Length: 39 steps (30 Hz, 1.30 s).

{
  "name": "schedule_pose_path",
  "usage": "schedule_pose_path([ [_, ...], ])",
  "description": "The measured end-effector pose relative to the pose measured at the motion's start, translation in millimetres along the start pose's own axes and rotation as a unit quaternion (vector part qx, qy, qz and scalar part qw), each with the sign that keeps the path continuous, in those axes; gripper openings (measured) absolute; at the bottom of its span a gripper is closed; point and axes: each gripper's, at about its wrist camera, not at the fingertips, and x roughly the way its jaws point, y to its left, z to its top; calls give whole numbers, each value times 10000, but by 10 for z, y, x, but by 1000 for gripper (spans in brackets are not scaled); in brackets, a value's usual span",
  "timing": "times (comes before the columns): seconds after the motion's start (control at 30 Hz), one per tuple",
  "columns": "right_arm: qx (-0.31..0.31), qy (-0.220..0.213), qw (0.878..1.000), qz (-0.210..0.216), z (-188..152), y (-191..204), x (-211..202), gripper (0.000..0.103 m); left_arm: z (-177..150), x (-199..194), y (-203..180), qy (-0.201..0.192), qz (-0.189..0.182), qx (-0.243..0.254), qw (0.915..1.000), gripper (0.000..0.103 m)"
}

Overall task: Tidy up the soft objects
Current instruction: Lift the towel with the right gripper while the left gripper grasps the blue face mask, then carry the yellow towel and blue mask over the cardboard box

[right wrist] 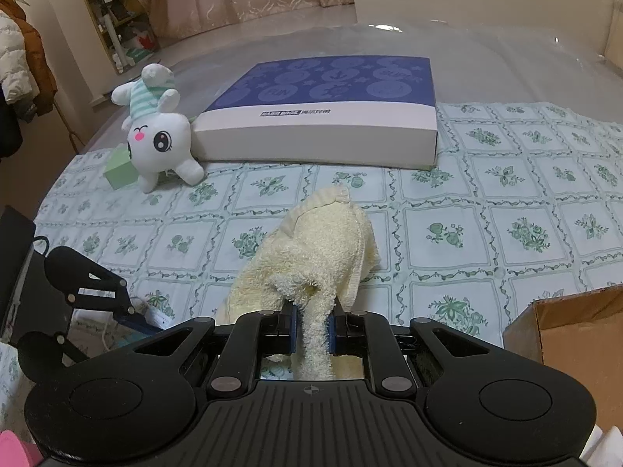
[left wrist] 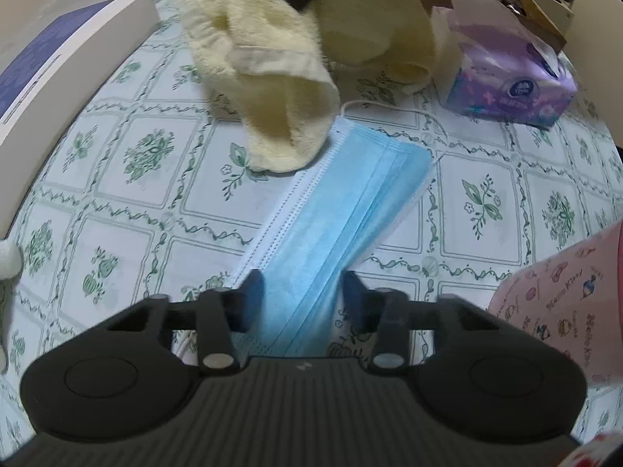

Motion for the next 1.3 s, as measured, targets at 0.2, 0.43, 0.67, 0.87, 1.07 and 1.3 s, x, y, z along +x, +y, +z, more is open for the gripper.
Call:
schedule_pose_path([
  [0.2, -71, 26, 9999, -109, -46, 39, -16, 14, -21, -41, -22, 9, 316, -369, 9988, 6],
  [0.43, -176, 30, 9997, -152, -109, 134, -106, 14, -150, -176, -108, 266, 951, -819, 9917, 2],
  [0.67, -230, -22, 9996, -134, -141, 275, -297, 14, -354, -567, -96, 131, 1468, -1932, 9700, 1],
  [0.87, -313, -163, 9993, -132, -162, 456, -601, 14, -442, -1043, -226, -214, 1730, -2754, 9454, 1],
  [1.07, -313, -370, 9988, -34, -212, 646, -1004, 14, -460, -1521, -443, -558, 1863, -3330, 9226, 1],
  [1.3, -452, -682, 9966, 85, -356, 883, -1552, 14, -434, -2039, -827, -1017, 1974, -3761, 8996, 1],
])
